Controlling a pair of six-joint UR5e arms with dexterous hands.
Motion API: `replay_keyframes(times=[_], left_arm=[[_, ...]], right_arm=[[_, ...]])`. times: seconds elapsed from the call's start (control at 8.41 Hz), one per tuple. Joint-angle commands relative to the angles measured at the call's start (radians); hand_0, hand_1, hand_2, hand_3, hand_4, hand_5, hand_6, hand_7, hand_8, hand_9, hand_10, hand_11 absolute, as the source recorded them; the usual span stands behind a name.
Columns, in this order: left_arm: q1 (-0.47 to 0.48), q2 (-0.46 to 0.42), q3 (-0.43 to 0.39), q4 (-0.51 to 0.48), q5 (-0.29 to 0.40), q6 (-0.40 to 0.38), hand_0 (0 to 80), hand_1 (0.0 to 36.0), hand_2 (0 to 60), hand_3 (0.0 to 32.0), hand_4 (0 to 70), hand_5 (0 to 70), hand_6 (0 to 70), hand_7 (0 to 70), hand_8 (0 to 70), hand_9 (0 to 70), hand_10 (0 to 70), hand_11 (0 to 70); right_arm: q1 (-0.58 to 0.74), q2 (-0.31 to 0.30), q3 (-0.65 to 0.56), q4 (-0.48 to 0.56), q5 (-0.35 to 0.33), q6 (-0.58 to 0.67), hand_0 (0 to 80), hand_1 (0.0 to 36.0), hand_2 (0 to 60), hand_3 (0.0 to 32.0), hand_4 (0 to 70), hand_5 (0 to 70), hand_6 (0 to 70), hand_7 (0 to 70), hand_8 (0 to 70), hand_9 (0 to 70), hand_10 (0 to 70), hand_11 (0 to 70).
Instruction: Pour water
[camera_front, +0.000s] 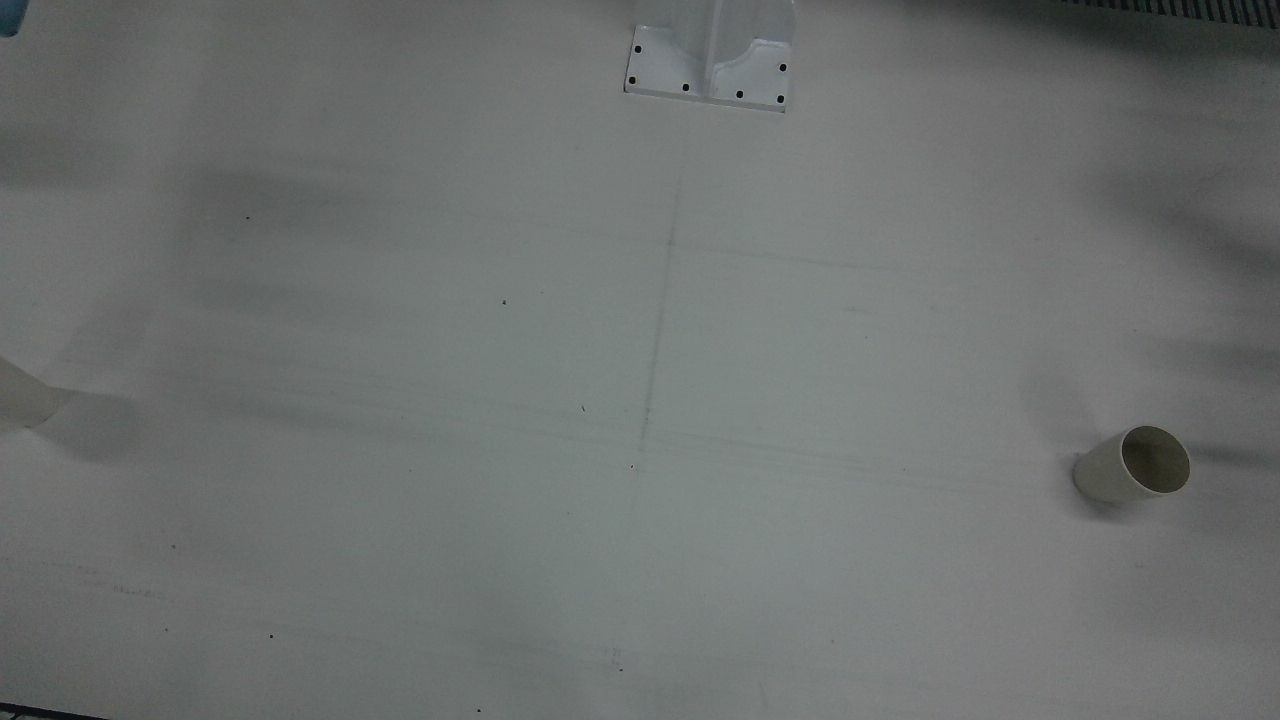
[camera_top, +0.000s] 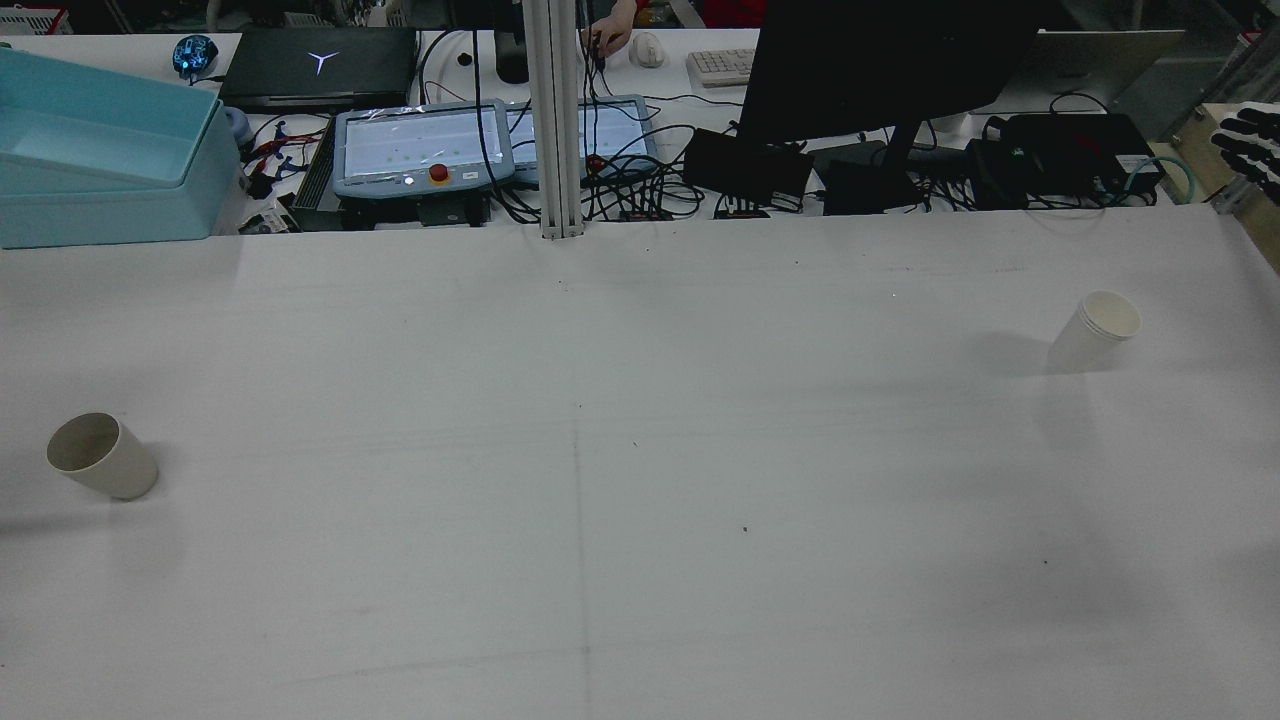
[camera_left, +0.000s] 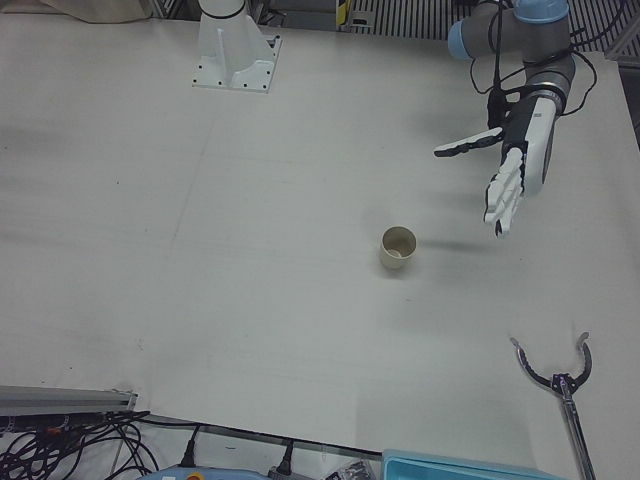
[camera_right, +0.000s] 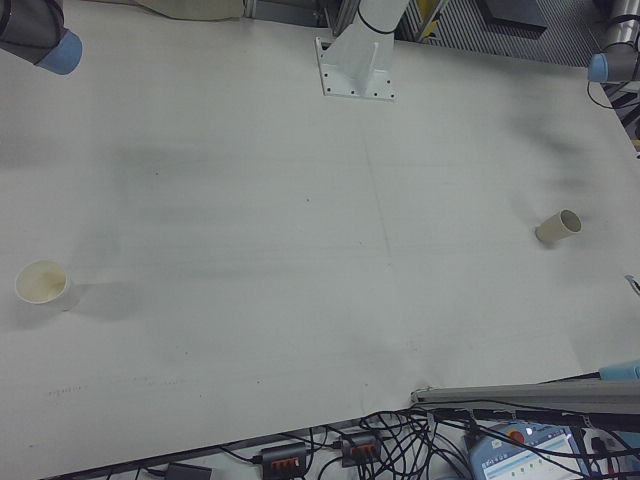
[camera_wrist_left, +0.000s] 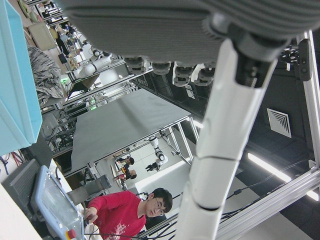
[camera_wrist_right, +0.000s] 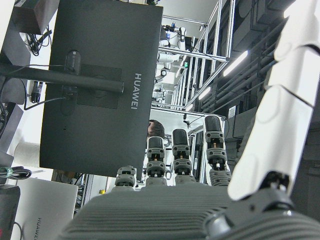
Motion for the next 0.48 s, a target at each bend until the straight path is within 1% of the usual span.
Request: replay_keyframes(times=[0.0, 0.12, 0.24, 0.36], left_arm=[[0.077, -0.003, -0.006, 0.059, -0.007, 0.045, 80.0, 32.5, 0.0, 0.0, 13.2, 0.0, 6.0, 8.0, 1.8, 0.2, 1.6, 6.0], [0.078, -0.004, 0.001, 0.059, -0.007, 0.045, 80.0, 33.2, 0.0, 0.0, 13.6, 0.0, 5.8, 7.7, 0.4, 0.1, 2.5, 7.4], [0.077, -0.007, 0.017, 0.045, -0.014, 0.044, 80.0, 30.1, 0.0, 0.0, 14.9, 0.0, 6.3, 8.0, 2.1, 0.2, 1.9, 6.1], [0.069, -0.001, -0.004, 0.047, -0.030, 0.030, 77.3, 27.6, 0.0, 0.0, 15.1, 0.0, 6.5, 7.9, 3.5, 0.1, 1.2, 4.7]], right_arm=[[0.001, -0.020, 0.003, -0.002, 0.002, 0.001, 50.5, 13.6, 6.6, 0.0, 29.9, 16.3, 13.9, 25.8, 14.6, 17.3, 4.1, 6.8], [-0.002, -0.020, 0.003, -0.002, 0.002, -0.001, 51.1, 14.3, 6.5, 0.0, 29.3, 15.6, 13.6, 25.5, 14.5, 17.5, 4.8, 8.0], [-0.004, -0.018, 0.006, -0.002, 0.002, 0.001, 50.3, 13.4, 7.1, 0.0, 28.9, 15.3, 13.5, 25.4, 14.5, 17.6, 4.9, 8.1], [0.001, -0.020, 0.015, -0.002, 0.002, 0.002, 49.7, 12.9, 7.6, 0.0, 29.3, 15.4, 13.6, 25.6, 14.3, 17.6, 4.9, 8.0]])
